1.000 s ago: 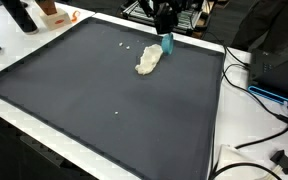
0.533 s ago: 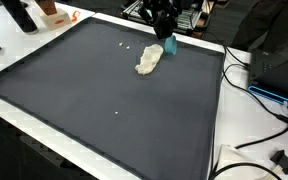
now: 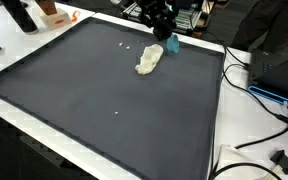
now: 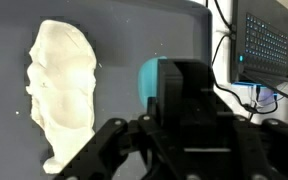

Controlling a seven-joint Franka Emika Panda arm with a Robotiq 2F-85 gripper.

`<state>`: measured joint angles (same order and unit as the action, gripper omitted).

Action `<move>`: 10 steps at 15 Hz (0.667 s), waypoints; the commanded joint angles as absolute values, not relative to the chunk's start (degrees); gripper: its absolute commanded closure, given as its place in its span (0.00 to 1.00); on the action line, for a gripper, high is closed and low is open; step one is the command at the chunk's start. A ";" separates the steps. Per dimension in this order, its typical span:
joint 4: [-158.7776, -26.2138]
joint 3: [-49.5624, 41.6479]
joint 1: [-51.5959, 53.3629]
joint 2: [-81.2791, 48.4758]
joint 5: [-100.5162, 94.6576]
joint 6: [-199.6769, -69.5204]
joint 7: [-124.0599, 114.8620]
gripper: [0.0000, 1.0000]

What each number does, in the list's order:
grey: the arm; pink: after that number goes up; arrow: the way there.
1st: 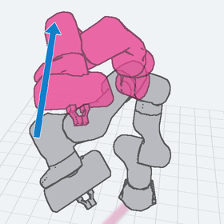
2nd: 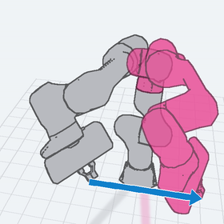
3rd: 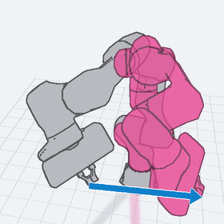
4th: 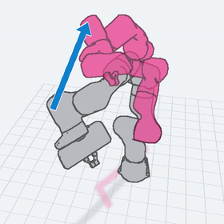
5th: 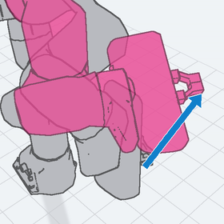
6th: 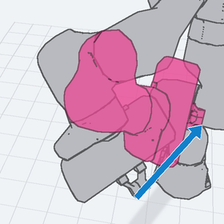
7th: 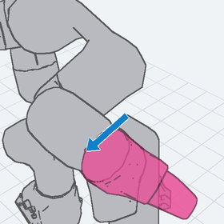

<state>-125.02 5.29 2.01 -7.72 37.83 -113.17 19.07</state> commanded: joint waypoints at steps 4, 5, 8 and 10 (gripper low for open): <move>-125.99 4.31 1.17 -8.42 40.28 -111.02 16.40 0.75; -126.01 4.22 1.17 -8.56 40.50 -111.04 15.70 0.75; -126.03 4.04 1.19 -8.76 40.95 -110.97 13.02 0.75; -126.13 4.01 1.36 -8.66 41.05 -111.41 11.27 0.75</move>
